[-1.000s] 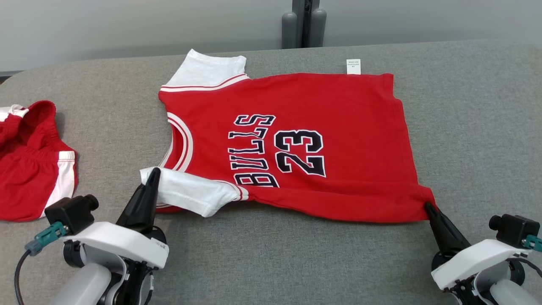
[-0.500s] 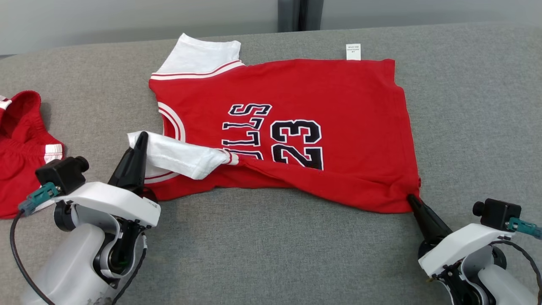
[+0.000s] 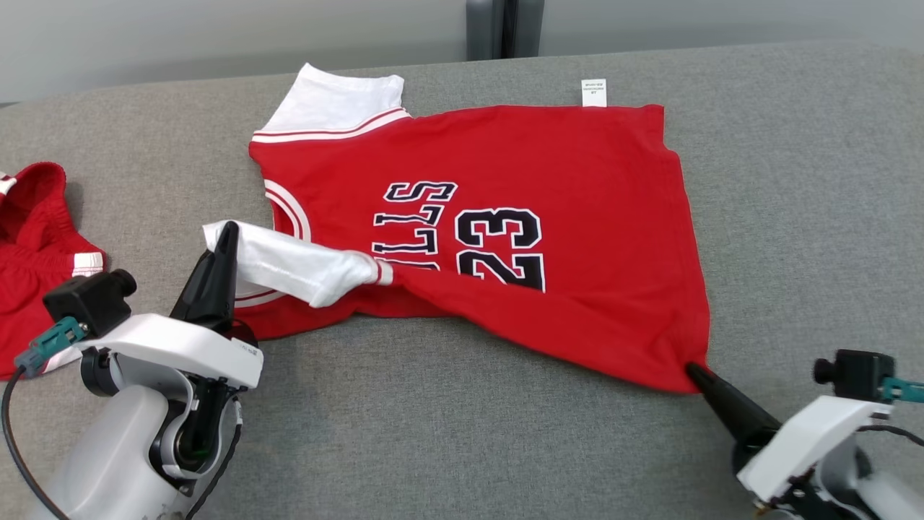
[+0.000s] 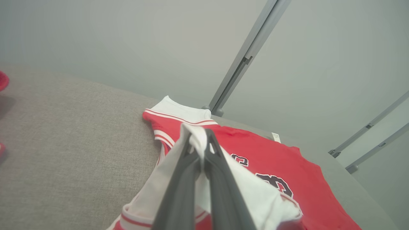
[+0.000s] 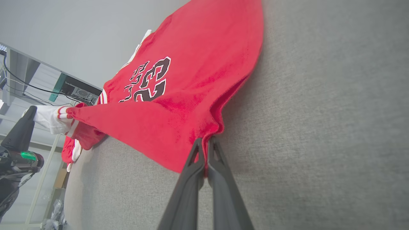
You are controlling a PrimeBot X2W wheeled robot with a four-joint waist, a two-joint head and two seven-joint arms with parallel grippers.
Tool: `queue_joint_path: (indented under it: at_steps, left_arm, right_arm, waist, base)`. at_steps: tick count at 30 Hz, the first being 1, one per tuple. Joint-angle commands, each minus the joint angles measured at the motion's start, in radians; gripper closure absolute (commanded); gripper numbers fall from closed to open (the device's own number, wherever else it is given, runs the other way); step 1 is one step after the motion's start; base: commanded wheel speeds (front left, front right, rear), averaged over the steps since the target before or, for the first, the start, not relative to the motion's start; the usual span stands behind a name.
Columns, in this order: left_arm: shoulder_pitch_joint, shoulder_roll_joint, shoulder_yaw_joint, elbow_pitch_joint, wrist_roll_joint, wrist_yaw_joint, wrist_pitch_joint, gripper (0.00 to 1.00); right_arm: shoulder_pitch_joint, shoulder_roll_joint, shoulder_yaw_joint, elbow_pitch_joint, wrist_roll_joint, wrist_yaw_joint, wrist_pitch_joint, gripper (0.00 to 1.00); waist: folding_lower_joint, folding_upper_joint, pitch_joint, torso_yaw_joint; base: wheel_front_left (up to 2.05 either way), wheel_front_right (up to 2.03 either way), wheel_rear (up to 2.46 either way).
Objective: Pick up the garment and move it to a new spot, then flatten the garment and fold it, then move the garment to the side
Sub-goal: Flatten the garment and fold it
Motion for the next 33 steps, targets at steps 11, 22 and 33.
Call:
queue_joint_path:
  at_steps: [11, 22, 33]
  left_arm:
    - [0.034, 0.018, 0.011, -0.06, 0.004, 0.024, 0.004, 1.0]
    - [-0.002, 0.012, -0.002, -0.066, 0.013, 0.023, 0.015, 1.0]
    - [-0.099, -0.02, -0.021, 0.014, 0.039, 0.003, 0.019, 1.0]
  right_arm:
    - [0.012, -0.098, -0.093, -0.134, -0.079, 0.0, 0.288, 1.0]
    - [-0.112, 0.004, -0.257, -0.138, -0.193, 0.0, 0.542, 1.0]
    - [-0.292, 0.15, -0.4, -0.008, -0.321, 0.0, 0.706, 1.0]
  waist:
    - [0.0, -0.0001, -0.004, -0.013]
    - [0.0, -0.0001, 0.024, -0.016]
    - [0.0, -0.0001, 0.086, -0.001]
  base:
    - [0.0, 0.0, 0.0]
    - [0.0, 0.0, 0.0]
    - [0.0, 0.0, 0.0]
